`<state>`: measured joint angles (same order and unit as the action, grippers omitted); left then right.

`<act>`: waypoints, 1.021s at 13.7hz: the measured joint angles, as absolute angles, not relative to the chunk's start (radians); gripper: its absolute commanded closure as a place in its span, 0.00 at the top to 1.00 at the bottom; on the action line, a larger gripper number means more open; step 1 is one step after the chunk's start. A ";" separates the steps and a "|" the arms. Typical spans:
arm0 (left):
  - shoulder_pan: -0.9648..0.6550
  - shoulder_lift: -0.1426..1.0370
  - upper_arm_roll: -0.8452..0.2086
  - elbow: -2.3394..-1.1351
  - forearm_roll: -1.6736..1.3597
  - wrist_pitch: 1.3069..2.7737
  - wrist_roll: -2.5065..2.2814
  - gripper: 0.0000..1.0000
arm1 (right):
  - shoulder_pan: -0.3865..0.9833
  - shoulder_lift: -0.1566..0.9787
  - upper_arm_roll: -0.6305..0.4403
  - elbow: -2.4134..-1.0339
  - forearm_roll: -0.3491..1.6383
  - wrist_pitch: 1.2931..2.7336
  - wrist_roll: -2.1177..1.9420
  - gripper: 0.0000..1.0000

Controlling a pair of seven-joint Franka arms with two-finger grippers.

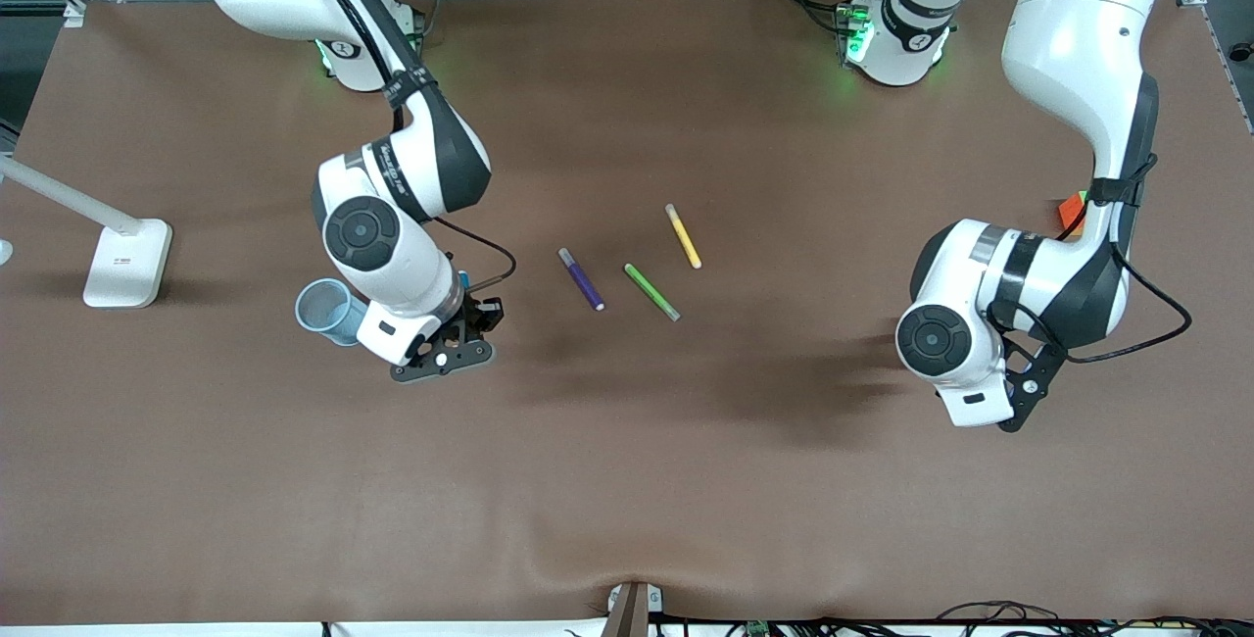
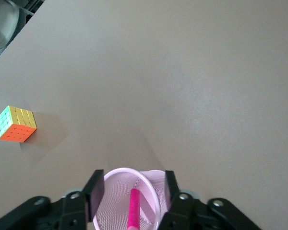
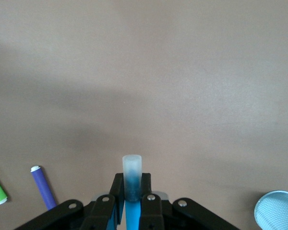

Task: Place pink and blue markers in matching cups
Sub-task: 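Carry the pink marker into the pink cup while the right gripper lifts the blue marker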

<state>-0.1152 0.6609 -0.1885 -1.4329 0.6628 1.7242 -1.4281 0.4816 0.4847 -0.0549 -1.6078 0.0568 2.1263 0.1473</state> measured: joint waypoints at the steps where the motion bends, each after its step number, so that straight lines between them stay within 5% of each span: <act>1: -0.115 0.660 -0.189 -1.421 0.644 1.724 -1.400 1.00 | 0.480 0.476 -0.055 -1.608 0.057 2.125 0.124 0.00; 14: -0.001 0.361 -0.177 -1.364 0.212 1.667 -0.631 1.00 | 0.349 0.370 -0.057 -1.606 0.095 2.081 -0.214 0.00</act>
